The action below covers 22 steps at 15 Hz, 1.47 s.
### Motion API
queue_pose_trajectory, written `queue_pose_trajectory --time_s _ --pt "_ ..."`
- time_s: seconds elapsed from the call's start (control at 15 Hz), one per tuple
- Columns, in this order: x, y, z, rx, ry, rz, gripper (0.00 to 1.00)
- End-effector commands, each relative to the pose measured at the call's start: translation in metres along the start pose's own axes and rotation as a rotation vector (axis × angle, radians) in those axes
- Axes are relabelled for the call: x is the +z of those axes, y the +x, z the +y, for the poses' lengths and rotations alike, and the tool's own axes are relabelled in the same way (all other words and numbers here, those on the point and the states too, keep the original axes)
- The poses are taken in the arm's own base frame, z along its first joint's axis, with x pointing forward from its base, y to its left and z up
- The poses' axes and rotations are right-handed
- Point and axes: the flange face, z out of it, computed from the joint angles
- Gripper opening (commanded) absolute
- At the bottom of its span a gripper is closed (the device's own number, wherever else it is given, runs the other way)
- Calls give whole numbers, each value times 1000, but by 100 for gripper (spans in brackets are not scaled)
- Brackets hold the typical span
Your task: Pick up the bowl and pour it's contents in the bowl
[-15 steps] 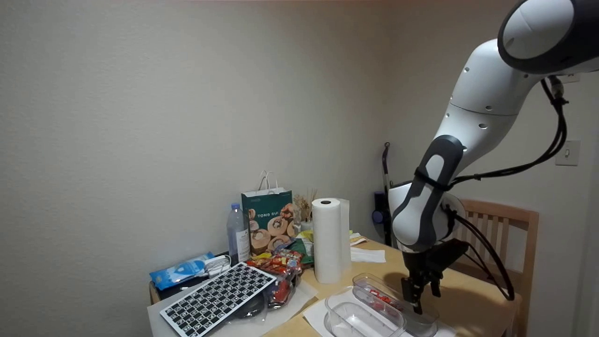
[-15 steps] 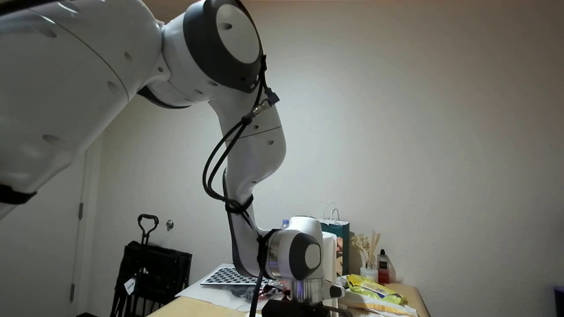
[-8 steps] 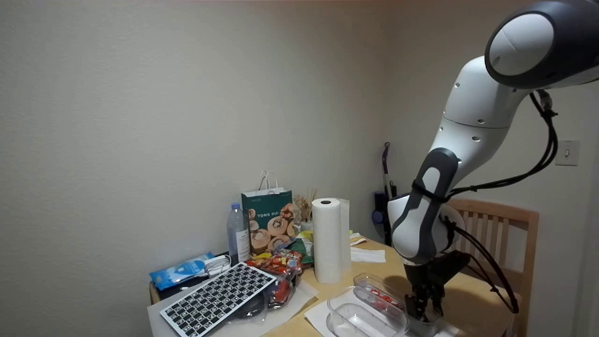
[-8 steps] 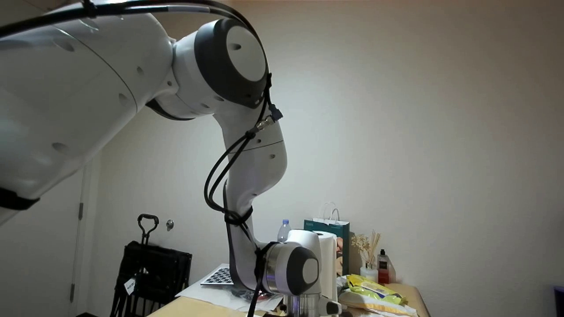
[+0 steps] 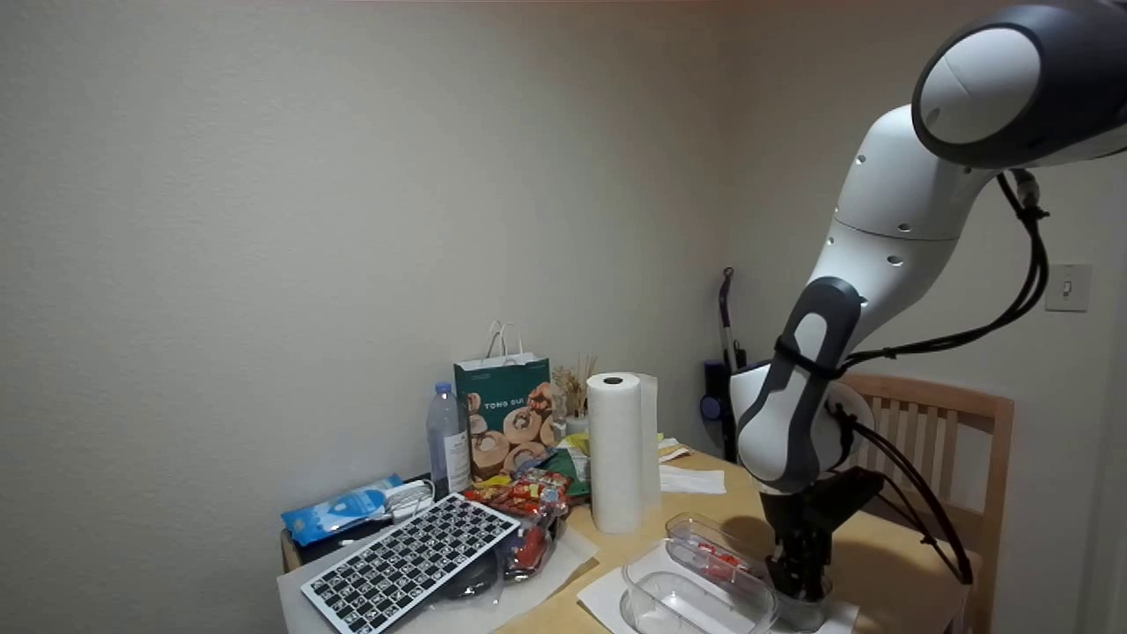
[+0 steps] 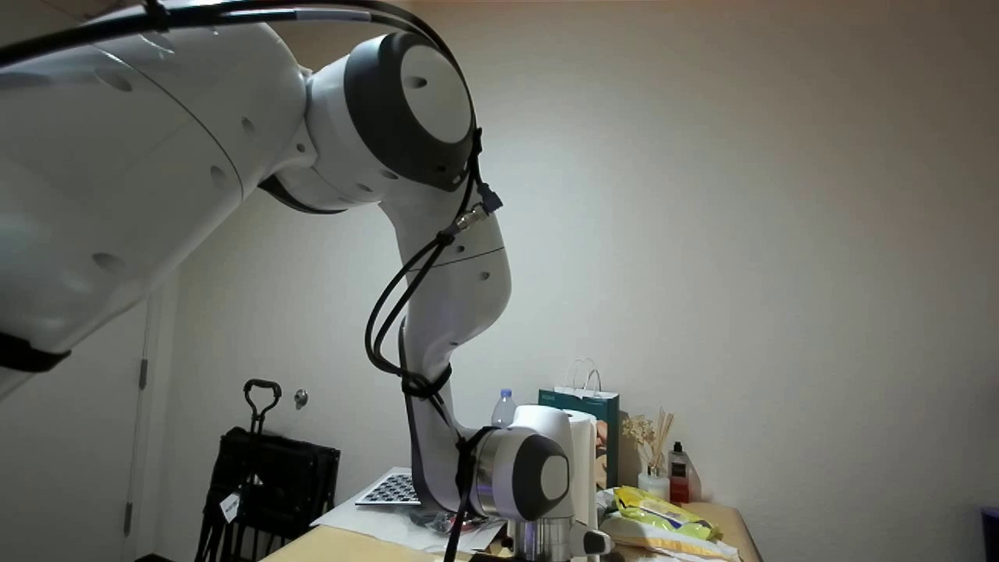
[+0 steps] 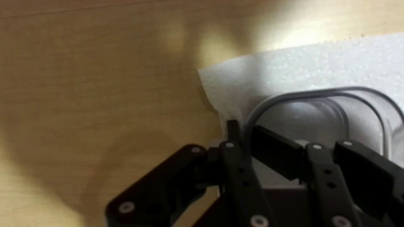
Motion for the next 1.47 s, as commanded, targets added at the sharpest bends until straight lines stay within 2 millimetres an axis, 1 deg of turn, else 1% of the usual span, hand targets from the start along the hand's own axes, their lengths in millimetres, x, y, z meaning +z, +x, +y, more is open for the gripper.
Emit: queue_pose_trajectory --time_s 0.0,0.13,0.47,0.6,0.67,0.73,0.8,1.0,1.33,1.4 --pt "-8 1 3 -19 -16 -6 0" --pt "-17 3 3 -32 -35 7 3" --pt "-42 10 -5 -75 -66 66 3" --pt "-45 11 -9 -91 -79 68 3" --pt "-46 11 -11 -106 -84 65 26" --pt "-44 10 -14 -120 -80 60 35" --pt "-43 10 -16 -125 -82 55 40" --pt "-38 7 -18 -149 -92 35 59" --pt "-26 0 -18 -145 -90 -28 91" --pt "-22 -1 -17 -137 -89 -47 90"
